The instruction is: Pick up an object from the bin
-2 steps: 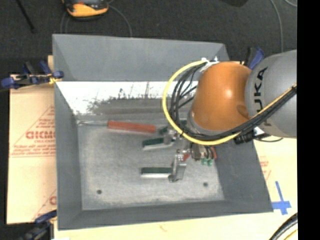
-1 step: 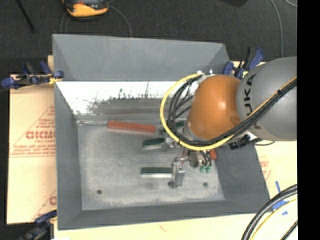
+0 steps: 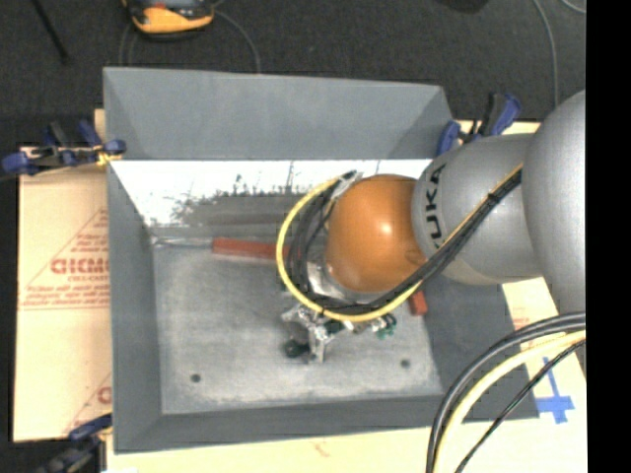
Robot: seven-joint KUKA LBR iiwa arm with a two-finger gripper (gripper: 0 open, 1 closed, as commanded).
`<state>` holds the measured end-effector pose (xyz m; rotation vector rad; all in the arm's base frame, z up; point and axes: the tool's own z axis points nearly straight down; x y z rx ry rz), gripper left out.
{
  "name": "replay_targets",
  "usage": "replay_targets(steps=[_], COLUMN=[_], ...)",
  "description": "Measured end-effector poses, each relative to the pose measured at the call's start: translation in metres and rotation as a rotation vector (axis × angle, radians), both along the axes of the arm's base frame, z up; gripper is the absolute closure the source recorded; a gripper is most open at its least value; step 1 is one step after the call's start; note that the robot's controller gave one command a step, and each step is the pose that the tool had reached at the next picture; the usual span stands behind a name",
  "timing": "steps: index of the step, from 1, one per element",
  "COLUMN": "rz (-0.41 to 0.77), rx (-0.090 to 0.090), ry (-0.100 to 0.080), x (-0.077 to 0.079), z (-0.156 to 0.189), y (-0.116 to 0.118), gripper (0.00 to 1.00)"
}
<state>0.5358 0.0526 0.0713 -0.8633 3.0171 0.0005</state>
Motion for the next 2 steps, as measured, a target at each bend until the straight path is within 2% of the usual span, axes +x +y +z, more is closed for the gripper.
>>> replay_targets(steps=[1,2], rz=[-0.001,0.085], rx=[0.000,0.000], ry=[0.000,-0.002], x=[0.000,-0.021], z=[0.000,0.151], y=[0.000,0.013], gripper=[1.00,1.00])
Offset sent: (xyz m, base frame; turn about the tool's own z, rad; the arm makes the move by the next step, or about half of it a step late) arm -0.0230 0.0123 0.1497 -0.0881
